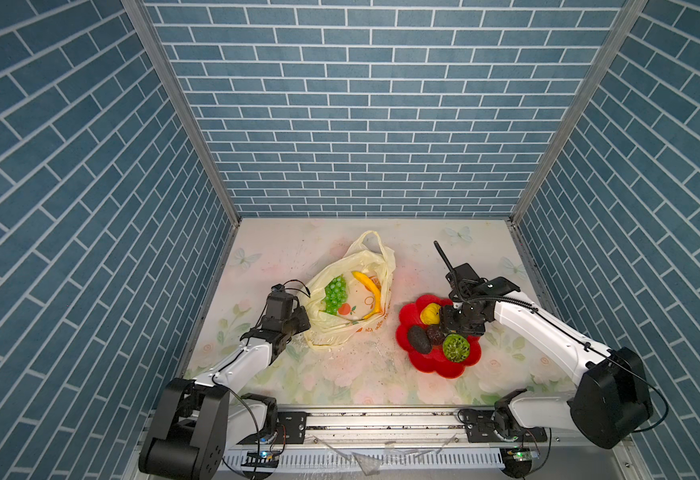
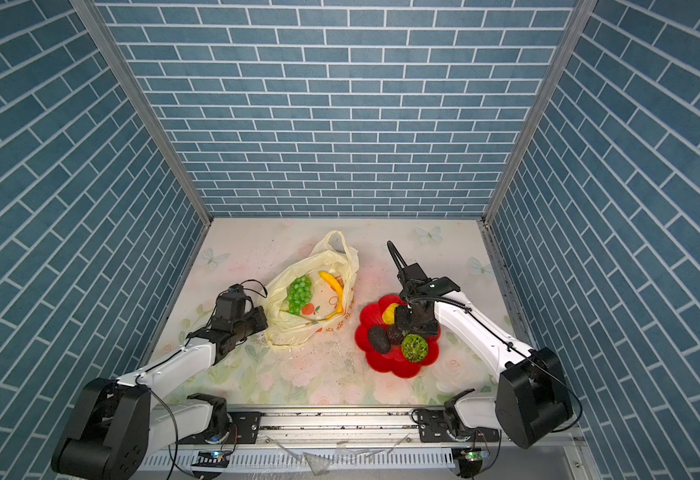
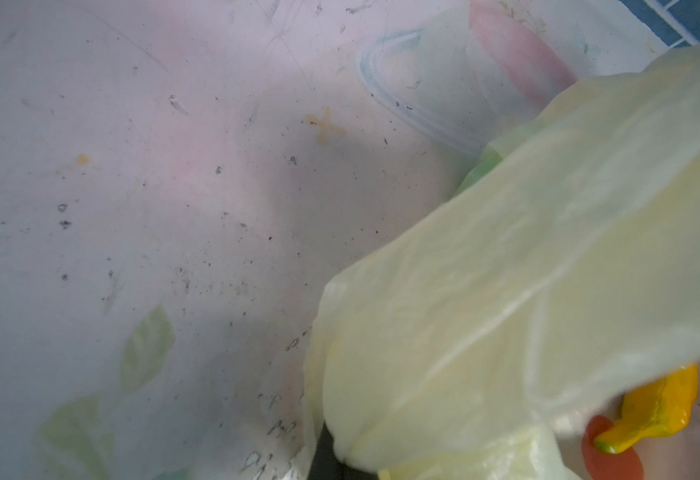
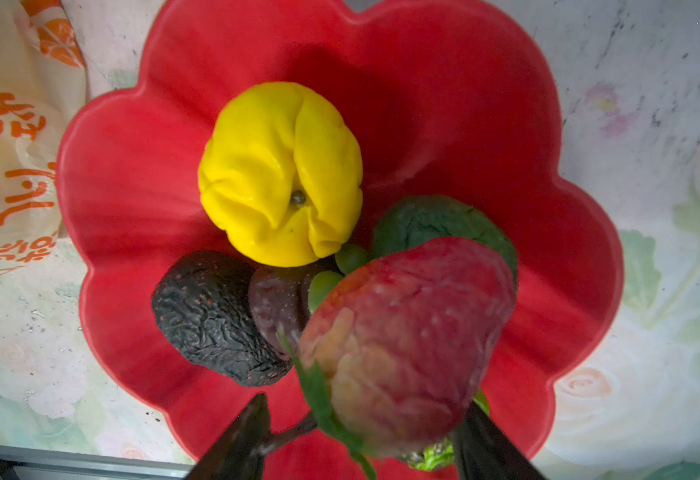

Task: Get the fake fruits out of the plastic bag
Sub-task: 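Lower the red fruit into the red plate and open the right gripper, then move the right gripper back into the bag toward the yellow banana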

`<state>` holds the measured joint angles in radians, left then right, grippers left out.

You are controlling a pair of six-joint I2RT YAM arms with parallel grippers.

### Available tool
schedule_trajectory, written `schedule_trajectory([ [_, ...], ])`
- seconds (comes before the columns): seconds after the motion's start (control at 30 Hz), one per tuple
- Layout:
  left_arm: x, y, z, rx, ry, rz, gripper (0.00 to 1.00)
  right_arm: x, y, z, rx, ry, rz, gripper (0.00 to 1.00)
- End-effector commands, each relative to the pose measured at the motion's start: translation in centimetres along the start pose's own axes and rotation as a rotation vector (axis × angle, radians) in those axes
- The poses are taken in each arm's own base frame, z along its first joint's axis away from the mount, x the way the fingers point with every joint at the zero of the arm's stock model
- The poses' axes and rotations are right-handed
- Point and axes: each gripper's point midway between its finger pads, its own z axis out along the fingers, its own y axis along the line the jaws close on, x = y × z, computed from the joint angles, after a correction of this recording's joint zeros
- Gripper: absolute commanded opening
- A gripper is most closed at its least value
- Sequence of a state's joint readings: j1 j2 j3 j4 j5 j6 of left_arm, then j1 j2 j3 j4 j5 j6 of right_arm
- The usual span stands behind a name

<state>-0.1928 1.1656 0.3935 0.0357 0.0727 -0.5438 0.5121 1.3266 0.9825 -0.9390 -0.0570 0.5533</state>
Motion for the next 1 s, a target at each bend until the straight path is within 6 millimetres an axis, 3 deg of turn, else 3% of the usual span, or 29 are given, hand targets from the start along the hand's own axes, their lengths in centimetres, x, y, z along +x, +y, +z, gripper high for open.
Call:
schedule_trajectory([
  [0.0, 0.4, 0.4, 0.1, -0.005, 0.005, 0.005, 0.00, 0.6, -0.7, -0.2, 0.025, 0.008, 0.021, 0.70],
  [0.33, 0.4, 0.3, 0.1, 0.000, 0.007, 0.006, 0.00, -0.4, -1.4, -2.4, 0.065, -0.057, 0.015, 0.79],
  [0.6, 0.4, -0.2, 0.1, 0.025, 0.007, 0.013, 0.00, -2.0, 0.0, -4.1, 0.031, -0.125, -0.006, 0.75],
  [0.77, 0.2, -0.7, 0.1, 0.039, 0.004, 0.022, 0.00, -5.0, 4.7, -6.6, -0.048, -0.271, -0.084, 0.72],
  [0.87, 0.2, -1.0, 0.0, 0.048, 0.000, 0.027, 0.00, -6.8, 9.3, -7.1, -0.117, -0.341, -0.152, 0.70],
  [0.97, 0.2, -1.1, -0.1, 0.053, -0.005, 0.031, 0.00, -8.2, 14.4, -6.1, -0.202, -0.368, -0.212, 0.67],
])
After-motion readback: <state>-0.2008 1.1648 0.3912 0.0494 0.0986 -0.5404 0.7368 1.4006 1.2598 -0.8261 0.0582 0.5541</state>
